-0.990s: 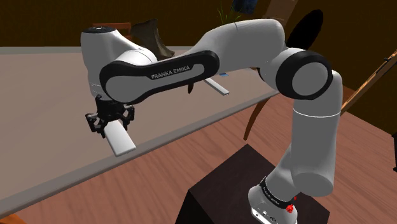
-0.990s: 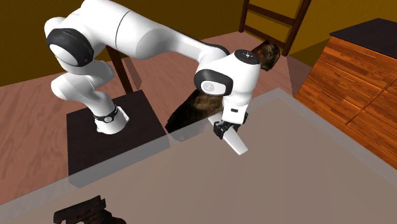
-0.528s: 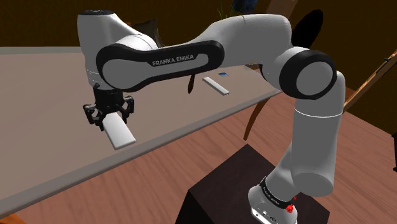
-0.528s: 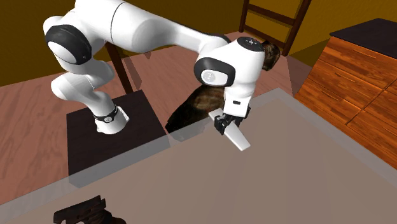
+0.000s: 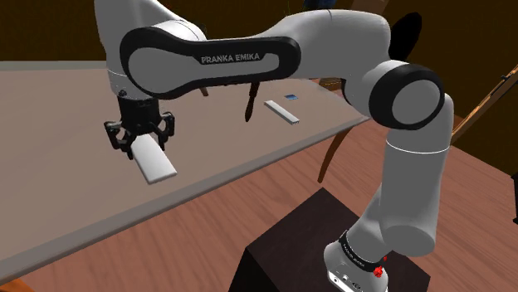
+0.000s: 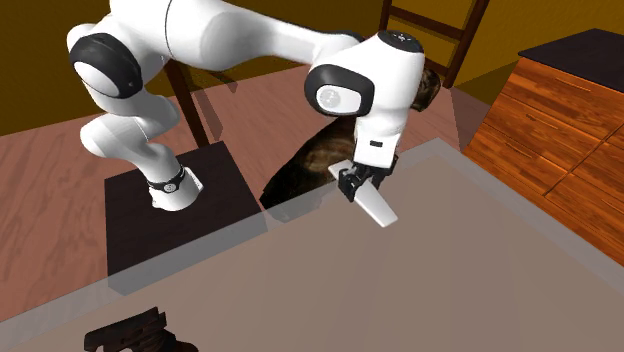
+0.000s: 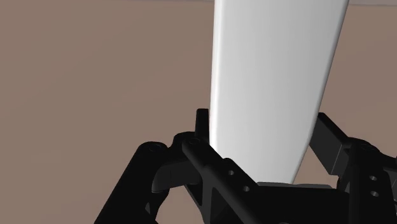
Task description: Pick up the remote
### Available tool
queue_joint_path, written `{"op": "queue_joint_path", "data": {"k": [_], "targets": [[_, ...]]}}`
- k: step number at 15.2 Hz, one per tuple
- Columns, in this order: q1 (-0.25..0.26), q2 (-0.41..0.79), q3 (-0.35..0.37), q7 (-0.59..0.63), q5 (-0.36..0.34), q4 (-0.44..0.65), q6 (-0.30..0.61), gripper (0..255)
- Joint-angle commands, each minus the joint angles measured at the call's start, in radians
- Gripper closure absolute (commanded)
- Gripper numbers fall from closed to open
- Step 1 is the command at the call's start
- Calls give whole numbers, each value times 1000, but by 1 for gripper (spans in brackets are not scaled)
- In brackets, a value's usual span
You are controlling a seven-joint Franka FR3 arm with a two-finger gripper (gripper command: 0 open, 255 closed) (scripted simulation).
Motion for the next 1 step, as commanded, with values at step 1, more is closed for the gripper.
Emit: {"op": "queue_joint_path", "data": {"k": [1], "targets": [[0,-3,1,-1,1,5,-8,255]]}}
